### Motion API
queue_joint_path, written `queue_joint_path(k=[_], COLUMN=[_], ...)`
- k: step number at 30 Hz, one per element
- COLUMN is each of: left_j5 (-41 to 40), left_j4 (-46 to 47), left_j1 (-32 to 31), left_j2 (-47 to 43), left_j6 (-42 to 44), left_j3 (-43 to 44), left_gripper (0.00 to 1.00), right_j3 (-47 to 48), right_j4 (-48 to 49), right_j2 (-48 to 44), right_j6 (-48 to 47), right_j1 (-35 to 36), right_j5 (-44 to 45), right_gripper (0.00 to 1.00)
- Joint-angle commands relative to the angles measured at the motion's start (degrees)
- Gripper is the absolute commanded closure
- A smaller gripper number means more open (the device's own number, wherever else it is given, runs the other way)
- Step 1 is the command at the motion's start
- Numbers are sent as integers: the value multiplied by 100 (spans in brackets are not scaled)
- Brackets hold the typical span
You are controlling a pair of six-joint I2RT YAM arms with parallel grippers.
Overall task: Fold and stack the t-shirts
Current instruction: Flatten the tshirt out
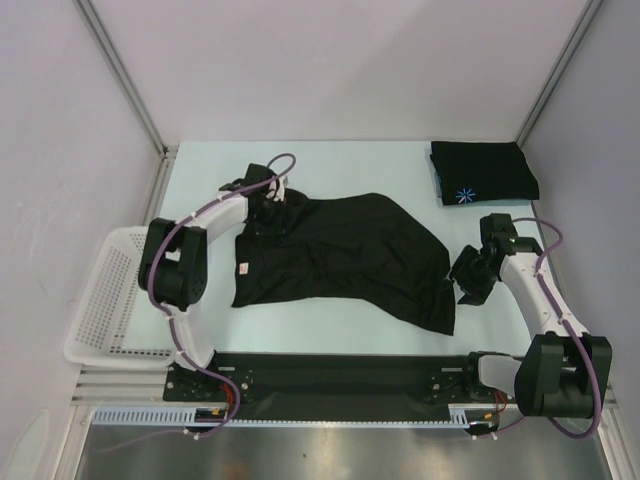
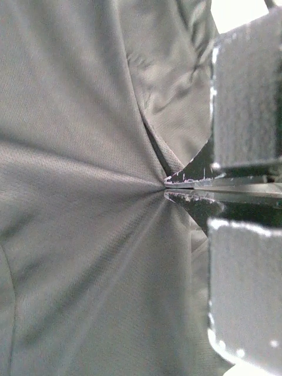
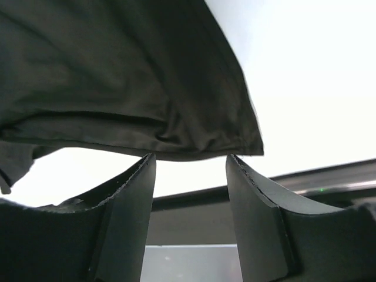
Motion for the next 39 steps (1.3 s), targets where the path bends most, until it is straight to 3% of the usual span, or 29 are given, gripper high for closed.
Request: queue_joint_path(k=[1, 5, 7, 13, 20, 26, 39], left_j5=[268, 444, 462, 199, 31, -171, -101], left_j4=[170, 214, 346, 487, 470, 478, 329], left_j1=[-34, -43, -43, -52, -52, -52, -52], left_j2=[-744, -780, -806, -701, -587, -613, -340], left_j6=[-244, -305, -358, -261, -209, -323, -358], left_j3=[-291, -441, -651, -599, -582, -678, -459], left_gripper=[91, 79, 59, 45, 45, 57, 62], right_j3=[-179, -188, -145, -100, -206, -250, -241], right_j4=[-81, 60, 78, 78, 77, 165, 192], right_j2=[-108, -46, -37, -81, -134, -90, -29], right_j6=[235, 306, 297, 165, 121, 121, 77], right_j1=[-37, -29, -29, -29, -37, -37, -55], right_j5=[-33, -341, -403, -544, -605, -667, -711], right_gripper=[43, 43, 43, 43, 43, 43, 42])
